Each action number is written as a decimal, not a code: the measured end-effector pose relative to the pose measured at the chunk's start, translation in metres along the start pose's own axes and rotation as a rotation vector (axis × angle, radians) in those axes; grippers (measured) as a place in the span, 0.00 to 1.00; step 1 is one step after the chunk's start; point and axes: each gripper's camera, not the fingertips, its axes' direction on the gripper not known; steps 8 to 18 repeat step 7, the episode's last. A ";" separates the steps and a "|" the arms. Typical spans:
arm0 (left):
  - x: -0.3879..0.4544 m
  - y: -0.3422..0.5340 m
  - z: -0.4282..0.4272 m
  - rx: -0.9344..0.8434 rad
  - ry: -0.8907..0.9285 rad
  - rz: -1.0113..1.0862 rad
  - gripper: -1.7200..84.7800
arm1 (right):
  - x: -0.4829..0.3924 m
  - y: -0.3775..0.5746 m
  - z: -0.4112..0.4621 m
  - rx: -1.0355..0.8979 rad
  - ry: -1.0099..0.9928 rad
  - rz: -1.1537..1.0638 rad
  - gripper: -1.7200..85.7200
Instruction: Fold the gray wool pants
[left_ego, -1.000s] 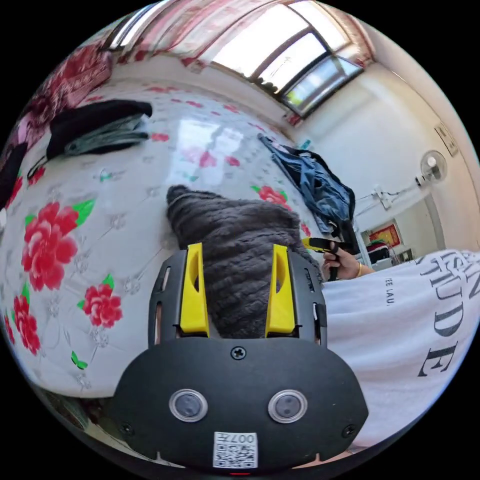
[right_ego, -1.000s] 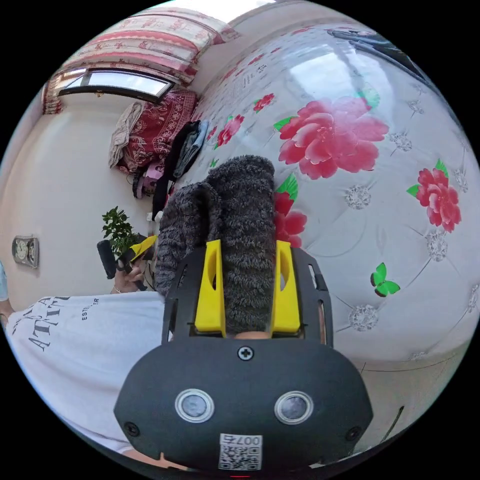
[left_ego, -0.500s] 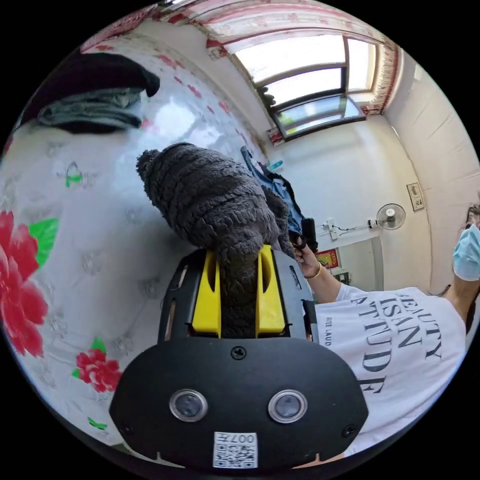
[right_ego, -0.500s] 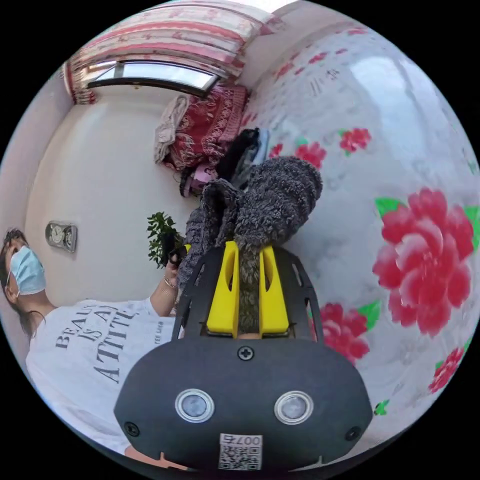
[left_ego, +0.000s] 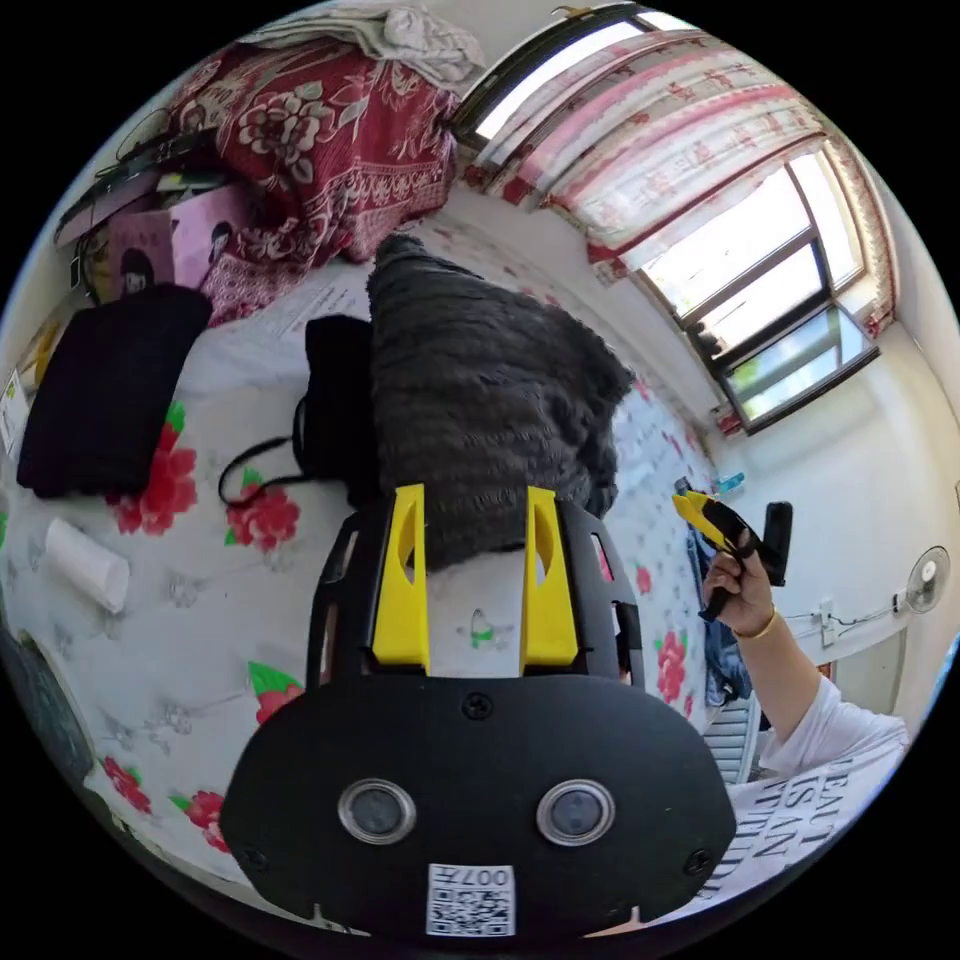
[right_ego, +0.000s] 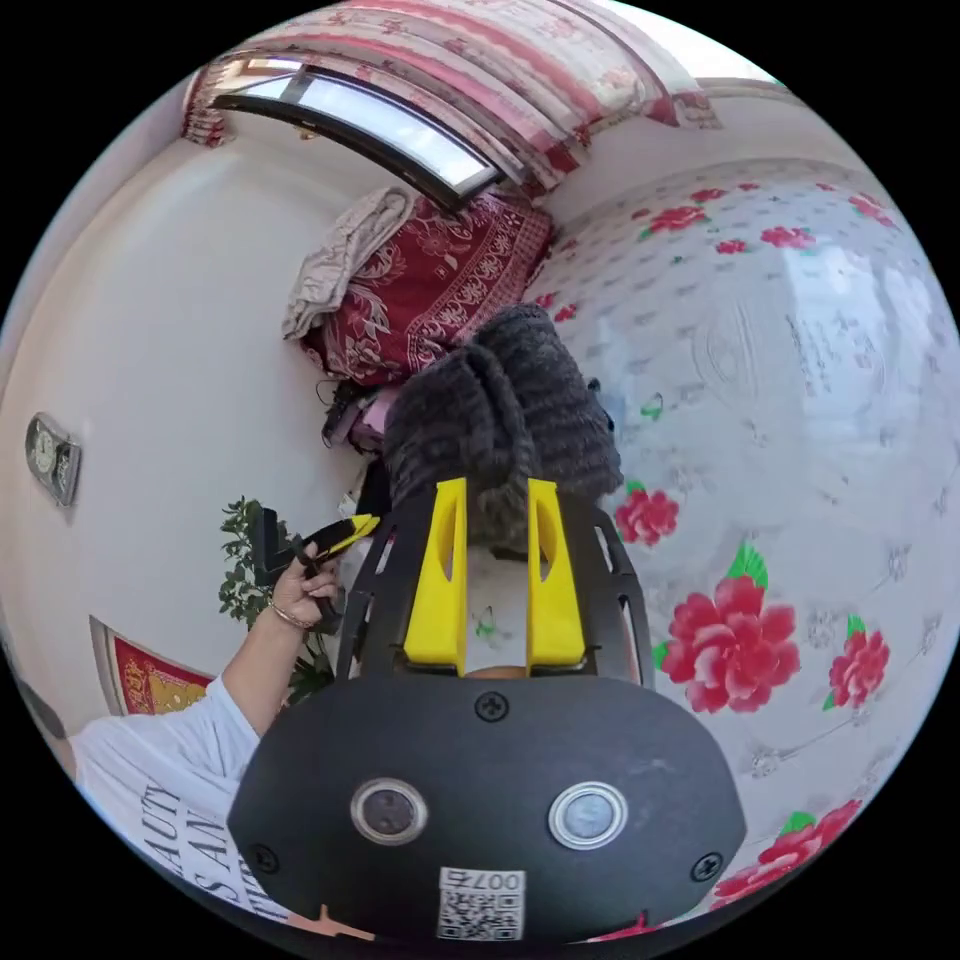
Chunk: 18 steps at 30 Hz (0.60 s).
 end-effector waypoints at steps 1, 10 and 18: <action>0.002 0.033 0.017 -0.051 -0.045 0.010 0.18 | 0.007 0.017 0.004 -0.026 0.029 0.002 0.11; 0.066 0.170 0.052 -0.242 -0.158 0.098 0.18 | 0.091 0.180 -0.065 -0.142 0.488 0.122 0.12; 0.066 0.170 0.052 -0.242 -0.158 0.098 0.18 | 0.091 0.180 -0.065 -0.142 0.488 0.122 0.12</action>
